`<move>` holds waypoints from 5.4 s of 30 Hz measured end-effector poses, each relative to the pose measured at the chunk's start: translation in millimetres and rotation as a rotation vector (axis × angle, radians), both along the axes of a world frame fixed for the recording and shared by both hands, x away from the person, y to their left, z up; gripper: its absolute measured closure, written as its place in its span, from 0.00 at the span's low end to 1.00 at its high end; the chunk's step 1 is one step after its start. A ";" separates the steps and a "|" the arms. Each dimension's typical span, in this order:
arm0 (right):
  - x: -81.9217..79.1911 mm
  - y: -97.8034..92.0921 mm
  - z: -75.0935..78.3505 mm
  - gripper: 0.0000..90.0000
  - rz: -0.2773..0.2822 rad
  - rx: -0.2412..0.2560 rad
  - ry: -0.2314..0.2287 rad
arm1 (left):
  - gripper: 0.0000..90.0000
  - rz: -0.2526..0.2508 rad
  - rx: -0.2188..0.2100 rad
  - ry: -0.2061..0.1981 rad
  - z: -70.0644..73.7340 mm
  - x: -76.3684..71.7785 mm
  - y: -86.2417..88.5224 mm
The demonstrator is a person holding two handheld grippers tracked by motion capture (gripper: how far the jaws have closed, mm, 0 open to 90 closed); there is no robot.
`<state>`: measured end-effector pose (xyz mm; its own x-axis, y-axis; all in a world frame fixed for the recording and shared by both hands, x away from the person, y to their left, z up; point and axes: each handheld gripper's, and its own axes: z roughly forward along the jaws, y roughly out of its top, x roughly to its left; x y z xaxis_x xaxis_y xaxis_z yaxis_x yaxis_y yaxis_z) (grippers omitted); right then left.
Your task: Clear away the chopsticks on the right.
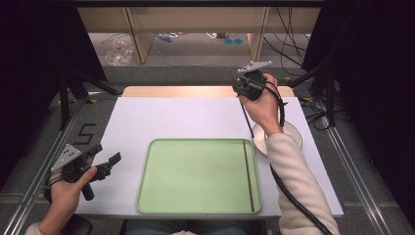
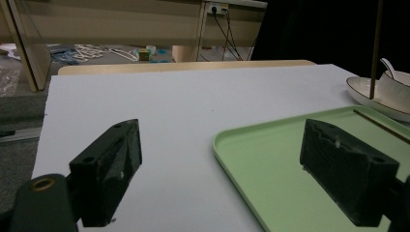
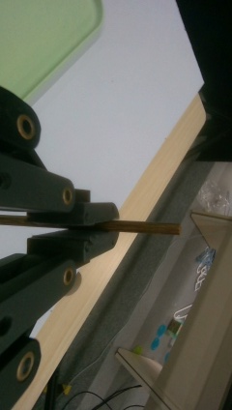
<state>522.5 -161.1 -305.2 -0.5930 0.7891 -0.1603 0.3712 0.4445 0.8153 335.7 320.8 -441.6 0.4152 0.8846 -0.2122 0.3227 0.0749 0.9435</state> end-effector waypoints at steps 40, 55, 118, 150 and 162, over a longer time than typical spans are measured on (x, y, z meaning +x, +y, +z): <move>-9.3 7.8 -9.5 0.97 -0.212 0.089 0.349 | 0.17 0.001 -0.003 0.007 -0.3 0.5 0.1; -7.8 12.3 -48.0 0.97 -0.352 0.041 0.601 | 0.17 0.000 -0.003 0.007 -0.3 0.6 0.2; -15.9 15.8 -109.9 0.83 -0.483 -0.102 0.878 | 0.17 0.001 -0.002 0.008 -0.2 0.3 0.1; -59.4 -39.1 -78.2 0.41 -0.020 0.068 0.242 | 0.17 0.003 -0.002 0.007 -0.2 0.5 -0.4; -80.8 -52.6 -84.4 0.37 -0.078 0.123 0.187 | 0.17 0.004 0.002 0.005 -0.1 0.6 0.2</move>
